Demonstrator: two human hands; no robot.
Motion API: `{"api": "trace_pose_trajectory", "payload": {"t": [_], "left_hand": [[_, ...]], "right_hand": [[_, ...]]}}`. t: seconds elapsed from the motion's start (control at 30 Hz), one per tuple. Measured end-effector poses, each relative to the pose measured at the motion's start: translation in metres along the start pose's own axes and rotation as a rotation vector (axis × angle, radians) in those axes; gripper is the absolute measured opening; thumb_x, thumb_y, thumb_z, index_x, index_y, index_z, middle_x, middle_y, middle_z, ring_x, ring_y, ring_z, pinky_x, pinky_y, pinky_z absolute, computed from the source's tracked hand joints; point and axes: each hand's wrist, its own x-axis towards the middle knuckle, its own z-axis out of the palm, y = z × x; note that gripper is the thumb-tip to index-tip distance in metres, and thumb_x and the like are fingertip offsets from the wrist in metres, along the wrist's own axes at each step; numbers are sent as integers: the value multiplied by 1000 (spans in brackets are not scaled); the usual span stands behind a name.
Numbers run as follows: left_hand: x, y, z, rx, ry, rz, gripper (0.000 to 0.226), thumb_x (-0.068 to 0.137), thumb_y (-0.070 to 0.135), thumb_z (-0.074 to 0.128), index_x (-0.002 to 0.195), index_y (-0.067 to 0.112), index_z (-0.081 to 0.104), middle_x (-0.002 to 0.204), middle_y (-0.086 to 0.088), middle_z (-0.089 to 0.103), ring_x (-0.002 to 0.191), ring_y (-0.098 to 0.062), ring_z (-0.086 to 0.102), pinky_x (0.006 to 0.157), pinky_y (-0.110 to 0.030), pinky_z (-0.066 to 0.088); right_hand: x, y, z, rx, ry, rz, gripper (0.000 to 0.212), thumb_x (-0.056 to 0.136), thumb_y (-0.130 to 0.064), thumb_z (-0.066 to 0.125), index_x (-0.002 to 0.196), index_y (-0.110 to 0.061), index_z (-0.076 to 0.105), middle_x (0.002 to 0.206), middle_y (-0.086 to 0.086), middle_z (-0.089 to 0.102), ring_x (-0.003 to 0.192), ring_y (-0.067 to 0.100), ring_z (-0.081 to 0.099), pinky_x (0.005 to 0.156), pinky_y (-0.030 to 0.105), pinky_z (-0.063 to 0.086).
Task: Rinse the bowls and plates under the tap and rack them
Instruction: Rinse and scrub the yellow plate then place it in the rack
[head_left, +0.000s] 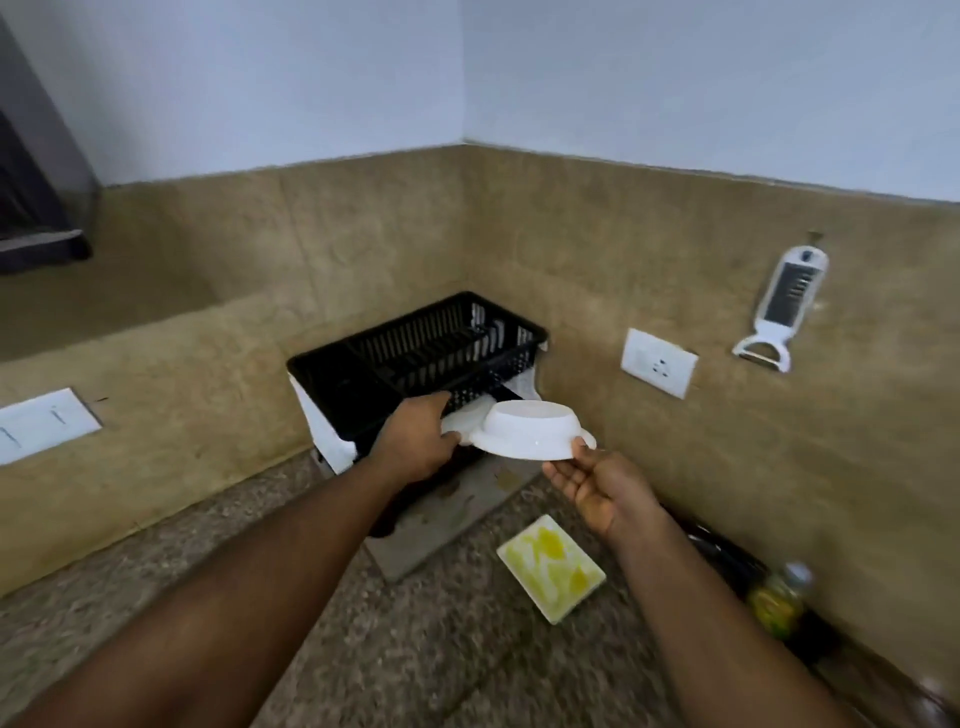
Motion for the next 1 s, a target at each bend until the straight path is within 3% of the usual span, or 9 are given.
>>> {"api": "trace_pose_trajectory", "payload": {"t": [0.13, 0.23, 0.4, 0.5, 0.63, 0.7, 0.83, 1.0], "left_hand": [[70, -49, -22, 50, -36, -61, 74, 96, 45, 64, 157, 12, 37, 152, -13, 48, 140, -33, 45, 113, -44, 43], [117, -80, -29, 86, -49, -117, 79, 87, 61, 59, 149, 15, 42, 141, -14, 54, 132, -35, 49, 104, -51, 49], [180, -119, -27, 128, -164, -144, 102, 87, 70, 62, 163, 18, 18, 169, -17, 20, 155, -38, 17, 123, -52, 28], [202, -134, -19, 153, -260, -143, 92, 93, 66, 58, 164, 26, 16, 171, -10, 15, 158, -34, 11, 125, -51, 21], [217, -142, -4, 322, -308, -123, 61, 107, 45, 42, 163, 32, 20, 169, -4, 25, 157, -30, 14, 122, -60, 11], [217, -144, 1, 359, -322, -126, 59, 109, 39, 39, 163, 33, 17, 170, -2, 23, 158, -29, 14, 122, -60, 8], [217, -148, 7, 423, -291, -103, 60, 109, 37, 37, 164, 33, 13, 171, 0, 19, 158, -27, 14, 122, -59, 9], [223, -152, 11, 389, -306, -111, 63, 107, 39, 41, 163, 36, 13, 171, 3, 20, 158, -25, 13, 122, -59, 6]], "right_hand": [[79, -2, 67, -29, -38, -21, 24, 105, -8, 52, 128, -1, 52, 102, 20, 70, 87, 30, 70, 53, 36, 62], [125, -9, 105, -62, -47, -48, 18, 105, -7, 53, 122, -3, 54, 103, 17, 70, 86, 28, 70, 53, 35, 62], [202, -23, 157, -144, -49, -78, 17, 105, -8, 51, 122, -4, 55, 103, 14, 70, 81, 23, 70, 61, 38, 63], [243, -28, 180, -180, -27, -83, 23, 104, -6, 54, 127, -2, 56, 106, 16, 70, 82, 25, 70, 63, 41, 63], [293, -29, 203, -222, 2, -91, 30, 103, -6, 55, 132, 1, 54, 106, 16, 69, 88, 28, 70, 64, 42, 61], [312, -27, 212, -234, 13, -92, 32, 103, -5, 55, 134, 3, 53, 102, 16, 68, 86, 29, 70, 63, 42, 60], [342, -17, 222, -284, 37, -87, 33, 103, -4, 56, 135, 4, 51, 105, 18, 66, 89, 31, 69, 77, 46, 60], [359, -16, 226, -292, 62, -114, 36, 99, -5, 63, 132, 7, 54, 113, 22, 67, 87, 31, 70, 53, 37, 62]]}}
